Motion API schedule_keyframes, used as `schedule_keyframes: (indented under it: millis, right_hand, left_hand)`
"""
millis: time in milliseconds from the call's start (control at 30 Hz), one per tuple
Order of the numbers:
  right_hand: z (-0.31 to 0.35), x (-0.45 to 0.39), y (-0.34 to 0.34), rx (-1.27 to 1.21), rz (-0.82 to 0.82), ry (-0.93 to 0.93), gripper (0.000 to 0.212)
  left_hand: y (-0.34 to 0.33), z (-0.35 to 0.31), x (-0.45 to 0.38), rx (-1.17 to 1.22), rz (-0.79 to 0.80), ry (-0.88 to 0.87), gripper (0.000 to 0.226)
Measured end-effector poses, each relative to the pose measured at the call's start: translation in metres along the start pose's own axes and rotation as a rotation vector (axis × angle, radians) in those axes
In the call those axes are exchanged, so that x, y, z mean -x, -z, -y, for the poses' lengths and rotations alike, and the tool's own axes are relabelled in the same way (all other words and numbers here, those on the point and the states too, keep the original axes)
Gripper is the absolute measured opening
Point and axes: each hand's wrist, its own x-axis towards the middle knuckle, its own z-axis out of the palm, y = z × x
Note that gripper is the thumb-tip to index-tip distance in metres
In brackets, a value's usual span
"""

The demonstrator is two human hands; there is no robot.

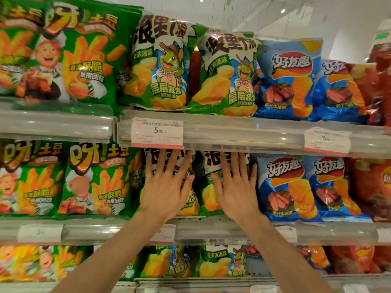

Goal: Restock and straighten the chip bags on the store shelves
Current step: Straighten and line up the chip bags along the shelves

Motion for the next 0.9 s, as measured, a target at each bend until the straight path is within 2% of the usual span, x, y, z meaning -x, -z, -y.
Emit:
schedule_keyframes:
  millis: [500,700,900]
  right_hand:
    - [0.004,0.001,-0.002,-0.043,-0.005,-0.049,0.069]
    - [0.01,0.026,0.009,-0.222,-0.013,-0.149,0.074]
    - [0.031,0.086,0.024,-0.48,0.037,-0.305,0.087]
  left_hand:
    - [-0.003,0.003,-0.003,0.037,0.058,0.035,0.065]
    - [0.007,0.007,0.017,0.286,-0.033,0.007,0.065]
    - [0.012,0.007,0.074,0.573,0.022,-0.021,0.065]
